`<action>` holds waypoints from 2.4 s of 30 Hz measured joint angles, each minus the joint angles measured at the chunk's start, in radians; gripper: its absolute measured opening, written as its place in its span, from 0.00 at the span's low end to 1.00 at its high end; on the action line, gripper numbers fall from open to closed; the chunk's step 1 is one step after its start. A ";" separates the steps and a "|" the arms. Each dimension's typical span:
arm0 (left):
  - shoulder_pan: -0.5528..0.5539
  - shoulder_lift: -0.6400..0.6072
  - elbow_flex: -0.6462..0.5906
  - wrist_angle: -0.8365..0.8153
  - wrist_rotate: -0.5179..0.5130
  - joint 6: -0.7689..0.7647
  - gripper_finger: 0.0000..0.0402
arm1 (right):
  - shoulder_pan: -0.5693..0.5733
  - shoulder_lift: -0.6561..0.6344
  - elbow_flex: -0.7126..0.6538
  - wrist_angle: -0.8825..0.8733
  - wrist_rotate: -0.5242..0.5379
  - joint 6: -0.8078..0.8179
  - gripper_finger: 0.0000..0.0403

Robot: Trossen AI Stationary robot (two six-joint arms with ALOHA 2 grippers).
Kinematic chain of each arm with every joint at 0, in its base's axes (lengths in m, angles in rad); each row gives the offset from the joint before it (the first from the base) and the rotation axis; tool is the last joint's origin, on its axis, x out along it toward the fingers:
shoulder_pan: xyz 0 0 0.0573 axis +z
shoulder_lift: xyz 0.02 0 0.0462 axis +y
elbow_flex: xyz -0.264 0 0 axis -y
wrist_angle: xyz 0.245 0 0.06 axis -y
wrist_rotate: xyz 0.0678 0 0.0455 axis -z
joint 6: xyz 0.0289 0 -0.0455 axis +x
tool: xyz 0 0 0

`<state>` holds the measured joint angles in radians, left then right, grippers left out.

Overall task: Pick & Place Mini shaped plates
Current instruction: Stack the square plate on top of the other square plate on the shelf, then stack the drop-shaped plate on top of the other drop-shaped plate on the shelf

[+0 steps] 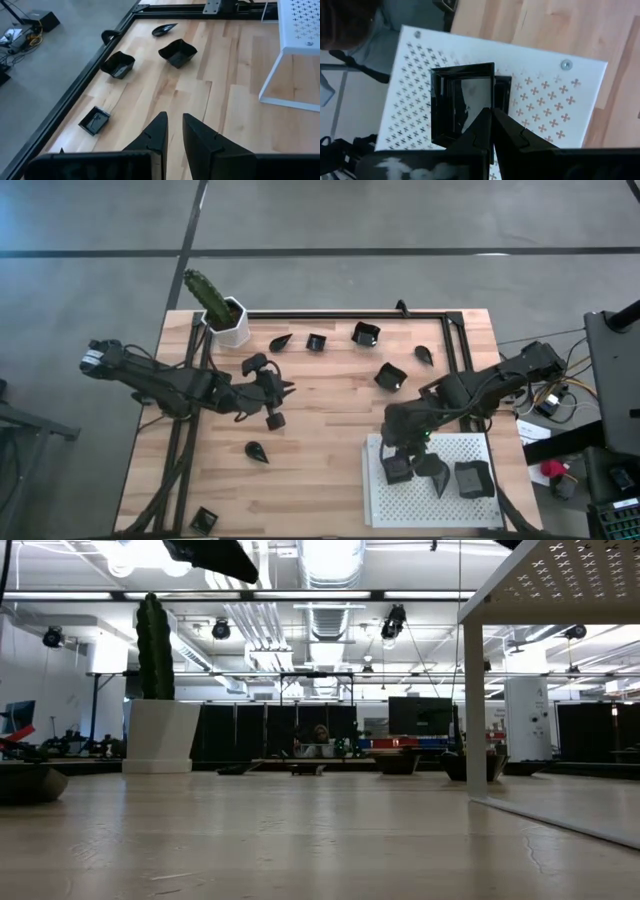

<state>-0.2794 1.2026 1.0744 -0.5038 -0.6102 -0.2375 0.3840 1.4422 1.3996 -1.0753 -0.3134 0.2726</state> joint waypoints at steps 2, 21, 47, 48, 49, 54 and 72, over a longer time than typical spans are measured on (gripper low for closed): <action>0.000 0.000 0.000 0.000 0.000 0.000 0.13 | 0.000 0.001 -0.021 -0.001 0.000 -0.003 0.02; 0.000 0.000 0.000 0.004 0.000 0.000 0.13 | 0.000 0.001 -0.081 0.072 -0.003 -0.011 0.02; 0.000 0.000 0.000 0.009 0.000 -0.001 0.13 | 0.000 0.000 -0.082 0.074 -0.002 0.008 0.03; 0.000 0.000 0.000 0.010 0.000 -0.001 0.13 | 0.000 0.000 -0.082 0.074 -0.002 0.008 0.04; 0.000 -0.001 0.000 0.010 0.000 0.000 0.13 | 0.000 0.000 -0.082 0.074 -0.002 0.008 0.05; 0.000 -0.001 0.000 0.010 0.000 0.005 0.13 | 0.000 0.000 -0.082 0.074 -0.002 0.005 0.15; 0.000 -0.001 0.000 -0.033 0.076 0.055 0.13 | 0.000 -0.009 0.059 0.061 0.000 -0.076 0.26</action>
<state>-0.2796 1.2018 1.0744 -0.5364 -0.5337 -0.1829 0.3840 1.4333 1.4585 -1.0146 -0.3135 0.1971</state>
